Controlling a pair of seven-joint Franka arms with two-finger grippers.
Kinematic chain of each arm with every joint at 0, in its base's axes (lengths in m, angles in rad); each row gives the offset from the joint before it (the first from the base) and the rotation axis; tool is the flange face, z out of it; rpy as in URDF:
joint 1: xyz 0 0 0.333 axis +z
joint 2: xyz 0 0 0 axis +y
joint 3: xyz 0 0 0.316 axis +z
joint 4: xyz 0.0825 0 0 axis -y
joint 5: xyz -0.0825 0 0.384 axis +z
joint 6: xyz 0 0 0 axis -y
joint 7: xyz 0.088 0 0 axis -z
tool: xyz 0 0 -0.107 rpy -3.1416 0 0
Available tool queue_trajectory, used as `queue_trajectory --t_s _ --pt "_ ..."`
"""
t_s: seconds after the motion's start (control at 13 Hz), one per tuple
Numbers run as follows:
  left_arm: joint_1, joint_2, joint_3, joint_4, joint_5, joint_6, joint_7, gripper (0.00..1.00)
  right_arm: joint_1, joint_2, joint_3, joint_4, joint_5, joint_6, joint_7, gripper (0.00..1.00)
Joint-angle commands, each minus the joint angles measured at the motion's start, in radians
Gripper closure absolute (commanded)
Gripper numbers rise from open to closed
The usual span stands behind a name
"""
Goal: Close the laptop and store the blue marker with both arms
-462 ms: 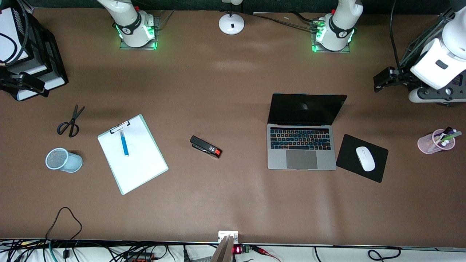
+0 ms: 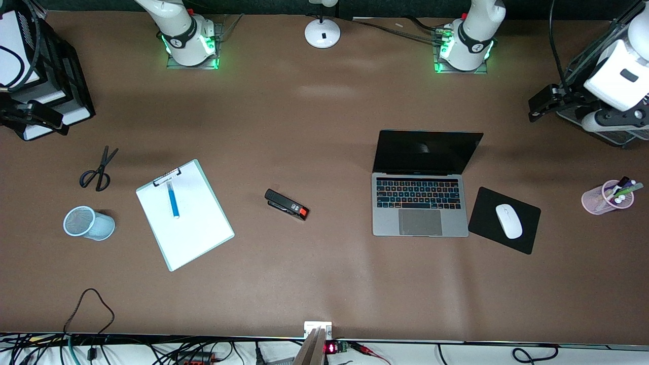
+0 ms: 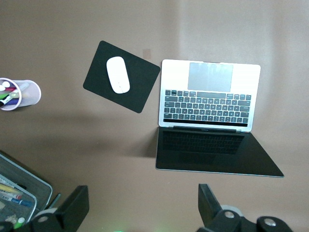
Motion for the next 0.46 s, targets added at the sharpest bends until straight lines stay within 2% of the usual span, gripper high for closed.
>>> queue_trajectory --t_s 0.0,0.23,0.38 --pt "0.002 -0.055 0.013 -0.057 -0.024 0.026 0.029 0.00 0.001 0.010 0.006 0.005 -0.004 -0.007 0.001 0.00" --pt "0.008 -0.071 0.016 -0.078 -0.024 0.029 0.029 0.00 0.005 0.082 0.006 0.009 0.002 0.021 0.006 0.00" --pt "0.006 -0.095 0.014 -0.107 -0.024 0.053 0.029 0.00 0.004 0.128 0.006 0.009 0.005 0.087 0.000 0.00"
